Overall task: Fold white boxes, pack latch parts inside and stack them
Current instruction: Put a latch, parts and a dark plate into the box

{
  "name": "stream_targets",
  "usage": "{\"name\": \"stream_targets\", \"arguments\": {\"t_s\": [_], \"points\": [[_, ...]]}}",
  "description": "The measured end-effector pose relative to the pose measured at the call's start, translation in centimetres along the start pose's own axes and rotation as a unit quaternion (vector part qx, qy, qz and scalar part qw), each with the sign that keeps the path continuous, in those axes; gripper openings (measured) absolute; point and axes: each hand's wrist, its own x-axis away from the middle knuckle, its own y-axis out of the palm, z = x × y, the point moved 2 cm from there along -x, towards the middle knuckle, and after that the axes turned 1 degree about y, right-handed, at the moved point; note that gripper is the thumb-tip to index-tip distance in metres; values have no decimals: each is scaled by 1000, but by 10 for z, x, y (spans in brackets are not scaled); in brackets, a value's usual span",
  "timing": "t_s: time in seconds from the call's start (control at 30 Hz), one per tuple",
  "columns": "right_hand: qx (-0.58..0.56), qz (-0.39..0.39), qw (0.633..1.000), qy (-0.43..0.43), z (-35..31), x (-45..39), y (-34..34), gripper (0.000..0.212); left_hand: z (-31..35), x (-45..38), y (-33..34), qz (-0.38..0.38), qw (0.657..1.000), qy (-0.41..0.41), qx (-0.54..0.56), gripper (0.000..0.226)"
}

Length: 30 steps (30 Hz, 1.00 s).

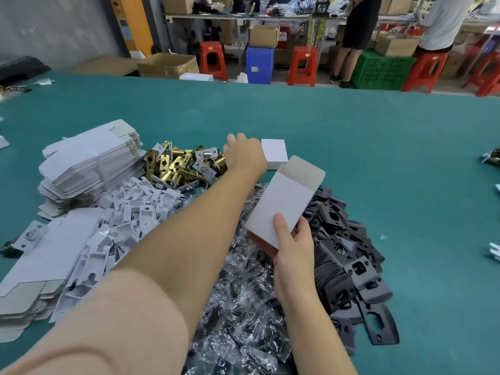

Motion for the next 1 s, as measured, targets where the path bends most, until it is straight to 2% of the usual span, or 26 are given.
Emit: {"name": "stream_targets", "arguments": {"t_s": [0.07,0.2,0.27,0.4,0.5,0.6,0.73,0.8,0.9,0.97,1.0], "points": [[-9,-1,1000,7,0,-1,-1,28,-2,-13,7,-20,999,-22,-37,8],[-5,-5,1000,1,3,-4,0,28,-3,-23,27,-52,995,-19,-87,13],[-2,-5,1000,0,4,-4,0,27,-5,-24,36,-44,994,-25,-92,18],[7,-3,1000,-2,6,-5,0,25,-11,-23,44,-6,996,-40,-74,5],[9,-2,1000,-4,7,-6,0,25,-11,-21,45,-5,997,-45,-60,5],[14,-4,1000,-6,8,-6,0,25,-15,-25,42,3,997,-72,-6,10],[25,-5,1000,-5,8,-7,-1,23,-22,-35,25,16,987,-123,99,52],[25,-6,1000,-2,8,-7,-1,23,-25,-38,7,6,967,-167,193,58],[19,-7,1000,3,7,-7,-1,25,-34,-29,-20,1,941,-174,289,39],[18,-9,1000,6,6,-7,-2,26,-46,-6,-34,12,938,-123,323,17],[18,-9,1000,8,6,-7,-2,25,-54,11,-40,13,940,-84,330,18]]}}
